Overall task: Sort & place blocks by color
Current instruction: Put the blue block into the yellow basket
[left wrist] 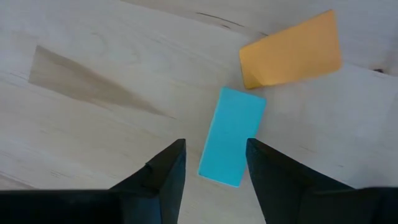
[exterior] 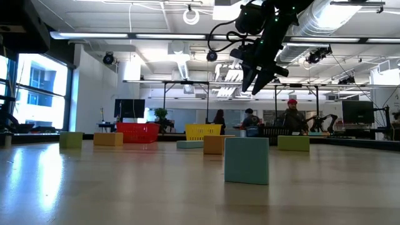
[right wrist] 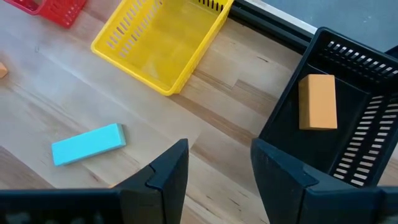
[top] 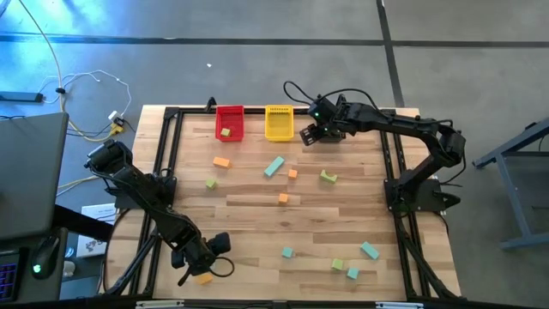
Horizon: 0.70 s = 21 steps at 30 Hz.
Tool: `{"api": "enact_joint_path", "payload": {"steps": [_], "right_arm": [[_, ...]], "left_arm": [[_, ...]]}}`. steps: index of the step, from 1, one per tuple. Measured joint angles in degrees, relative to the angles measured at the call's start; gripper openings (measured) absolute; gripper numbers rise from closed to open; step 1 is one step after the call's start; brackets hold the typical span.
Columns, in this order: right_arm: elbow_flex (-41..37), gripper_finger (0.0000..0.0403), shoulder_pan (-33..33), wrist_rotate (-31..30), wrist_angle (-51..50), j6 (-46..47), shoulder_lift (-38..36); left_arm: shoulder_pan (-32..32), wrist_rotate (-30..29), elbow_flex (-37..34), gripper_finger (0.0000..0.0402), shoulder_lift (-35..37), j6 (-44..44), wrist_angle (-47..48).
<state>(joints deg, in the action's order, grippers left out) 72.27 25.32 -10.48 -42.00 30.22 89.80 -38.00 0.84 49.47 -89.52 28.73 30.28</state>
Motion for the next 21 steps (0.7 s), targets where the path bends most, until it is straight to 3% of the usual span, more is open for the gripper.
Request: {"api": "enact_joint_path", "payload": {"steps": [10,21], "right_arm": [[0.0,0.016,0.0,0.0,0.0,0.9,0.0],[0.0,0.016,0.0,0.0,-0.1,0.9,0.0]], "left_arm": [[0.0,0.1,0.0,0.0152,-4.5,-8.0,-3.3],[-0.5,-0.4,1.4,0.0152,-5.1,-2.5,0.0]]}}
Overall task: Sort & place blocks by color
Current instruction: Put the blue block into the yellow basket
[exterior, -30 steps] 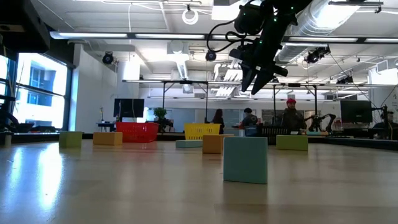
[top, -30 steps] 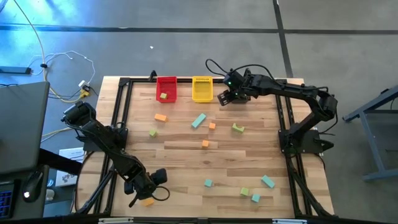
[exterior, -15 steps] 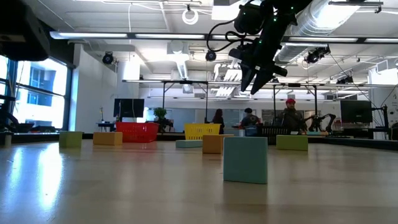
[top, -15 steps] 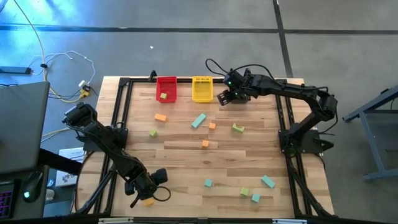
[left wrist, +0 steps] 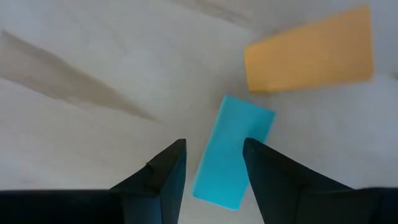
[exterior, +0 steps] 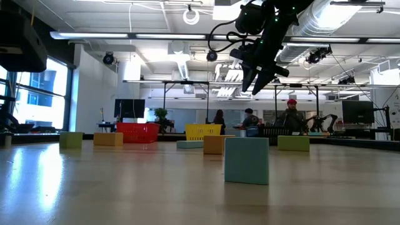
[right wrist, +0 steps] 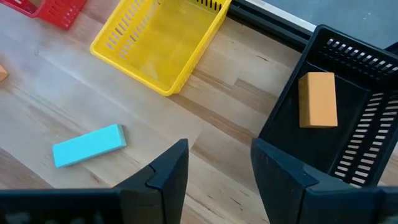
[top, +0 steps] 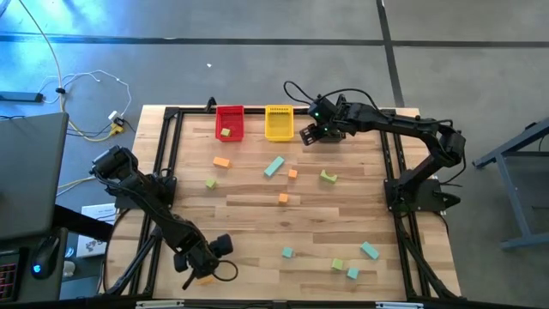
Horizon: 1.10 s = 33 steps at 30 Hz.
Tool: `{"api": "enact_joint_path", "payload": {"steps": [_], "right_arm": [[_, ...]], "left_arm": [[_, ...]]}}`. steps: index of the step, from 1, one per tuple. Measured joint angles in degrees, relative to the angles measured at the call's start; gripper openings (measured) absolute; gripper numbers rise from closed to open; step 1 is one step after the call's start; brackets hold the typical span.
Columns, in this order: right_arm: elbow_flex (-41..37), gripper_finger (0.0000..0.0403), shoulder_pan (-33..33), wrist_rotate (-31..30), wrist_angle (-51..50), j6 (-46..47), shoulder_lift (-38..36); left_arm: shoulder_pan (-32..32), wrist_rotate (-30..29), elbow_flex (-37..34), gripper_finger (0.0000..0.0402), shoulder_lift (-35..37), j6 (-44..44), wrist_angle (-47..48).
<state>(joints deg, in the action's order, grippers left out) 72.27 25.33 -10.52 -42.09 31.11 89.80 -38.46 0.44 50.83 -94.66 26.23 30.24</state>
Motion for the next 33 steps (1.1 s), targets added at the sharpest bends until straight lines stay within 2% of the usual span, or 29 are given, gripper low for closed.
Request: {"api": "enact_joint_path", "payload": {"steps": [9,13,24,33], "right_arm": [[0.0,0.016,0.0,-0.4,0.0,0.0,0.0],[0.0,0.016,0.0,-0.4,0.0,0.0,0.0],[0.0,0.016,0.0,-0.1,0.0,0.0,0.0],[0.0,0.016,0.0,0.0,0.0,0.0,0.0]], "left_arm": [[0.0,-2.8,5.2,0.0146,-0.2,1.8,9.7],[0.0,-2.8,5.4,0.0144,-0.2,1.5,10.1],[0.6,-2.9,5.4,0.0144,-0.2,-8.5,10.2],[0.5,-4.6,5.4,0.0158,-0.1,-6.1,12.4]]}}
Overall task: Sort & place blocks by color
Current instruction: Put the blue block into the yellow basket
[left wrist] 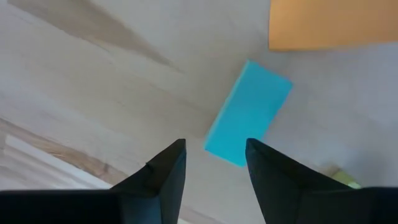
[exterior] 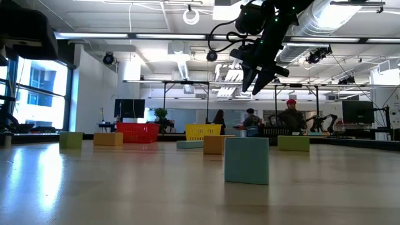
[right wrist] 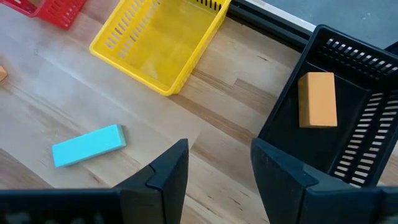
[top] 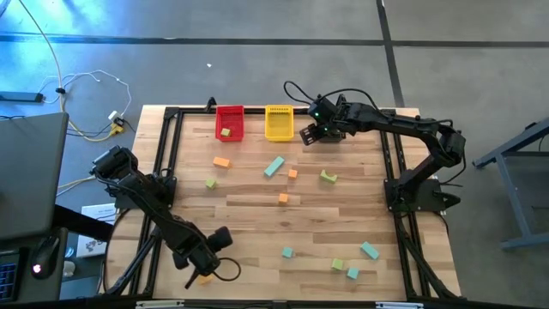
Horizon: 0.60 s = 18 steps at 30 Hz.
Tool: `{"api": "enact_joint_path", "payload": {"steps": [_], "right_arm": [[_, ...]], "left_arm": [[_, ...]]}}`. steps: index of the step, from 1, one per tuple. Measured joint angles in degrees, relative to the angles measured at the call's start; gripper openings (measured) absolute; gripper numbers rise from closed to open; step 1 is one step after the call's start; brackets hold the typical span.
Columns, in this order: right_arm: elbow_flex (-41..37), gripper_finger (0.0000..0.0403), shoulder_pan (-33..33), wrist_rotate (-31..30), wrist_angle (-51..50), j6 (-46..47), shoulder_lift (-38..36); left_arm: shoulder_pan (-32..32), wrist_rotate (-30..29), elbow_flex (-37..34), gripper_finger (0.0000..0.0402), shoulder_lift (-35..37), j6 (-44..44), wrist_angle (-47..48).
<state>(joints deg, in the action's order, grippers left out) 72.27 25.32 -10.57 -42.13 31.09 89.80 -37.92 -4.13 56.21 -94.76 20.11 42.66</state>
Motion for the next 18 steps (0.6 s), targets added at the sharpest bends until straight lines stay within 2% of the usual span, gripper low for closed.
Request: {"api": "enact_joint_path", "payload": {"steps": [6,12,18], "right_arm": [[0.0,0.016,0.0,0.0,0.0,0.0,0.0],[0.0,0.016,0.0,0.0,0.0,0.0,0.0],[0.0,0.016,0.0,-0.1,0.0,0.3,0.0]], "left_arm": [[-0.5,0.9,0.0,0.0177,0.0,1.0,1.0],[-2.9,1.4,0.0,0.0179,0.0,9.2,0.9],[-4.1,-2.5,0.1,0.0179,-1.2,10.2,0.4]]}}
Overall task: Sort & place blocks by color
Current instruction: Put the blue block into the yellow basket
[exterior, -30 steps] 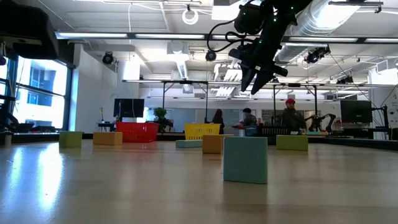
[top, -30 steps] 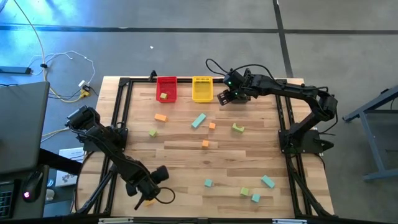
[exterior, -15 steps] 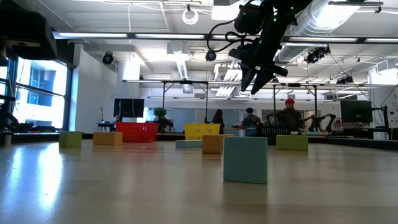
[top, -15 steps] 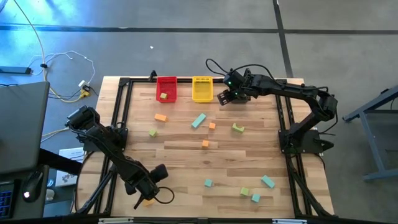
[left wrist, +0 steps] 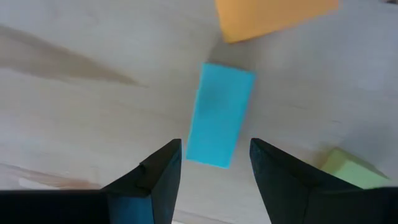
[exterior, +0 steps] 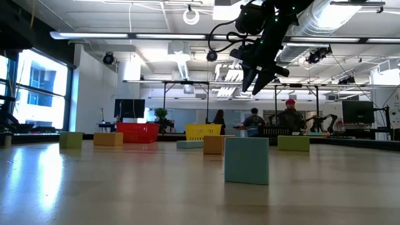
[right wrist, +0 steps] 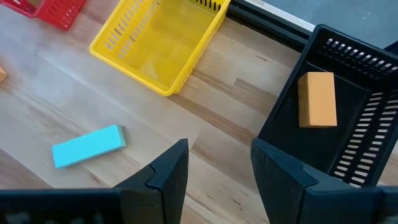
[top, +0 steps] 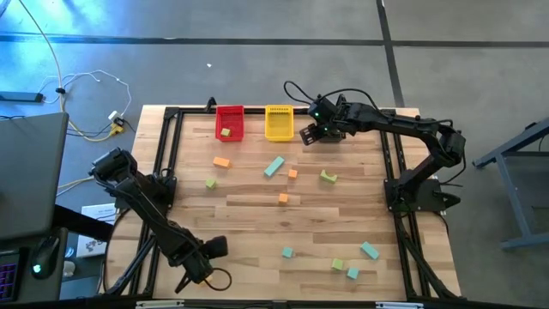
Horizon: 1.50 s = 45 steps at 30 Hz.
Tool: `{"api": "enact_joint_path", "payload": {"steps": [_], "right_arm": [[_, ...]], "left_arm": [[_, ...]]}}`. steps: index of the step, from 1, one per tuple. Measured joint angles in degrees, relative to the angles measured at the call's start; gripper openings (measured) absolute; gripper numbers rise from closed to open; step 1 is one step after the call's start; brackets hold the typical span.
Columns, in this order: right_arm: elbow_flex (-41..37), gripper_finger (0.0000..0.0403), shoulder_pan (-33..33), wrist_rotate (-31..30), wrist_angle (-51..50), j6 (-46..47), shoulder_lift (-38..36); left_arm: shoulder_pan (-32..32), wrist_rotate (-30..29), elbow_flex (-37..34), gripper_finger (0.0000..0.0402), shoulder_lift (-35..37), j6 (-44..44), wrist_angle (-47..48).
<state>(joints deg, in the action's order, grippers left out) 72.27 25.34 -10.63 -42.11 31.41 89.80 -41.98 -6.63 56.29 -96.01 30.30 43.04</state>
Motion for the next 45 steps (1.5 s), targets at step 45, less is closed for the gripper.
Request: {"api": "enact_joint_path", "payload": {"steps": [45], "right_arm": [[0.0,0.016,-3.7,-0.3,0.0,0.7,0.0]], "left_arm": [[2.6,1.6,0.0,0.0159,-2.0,7.9,-4.1]]}}
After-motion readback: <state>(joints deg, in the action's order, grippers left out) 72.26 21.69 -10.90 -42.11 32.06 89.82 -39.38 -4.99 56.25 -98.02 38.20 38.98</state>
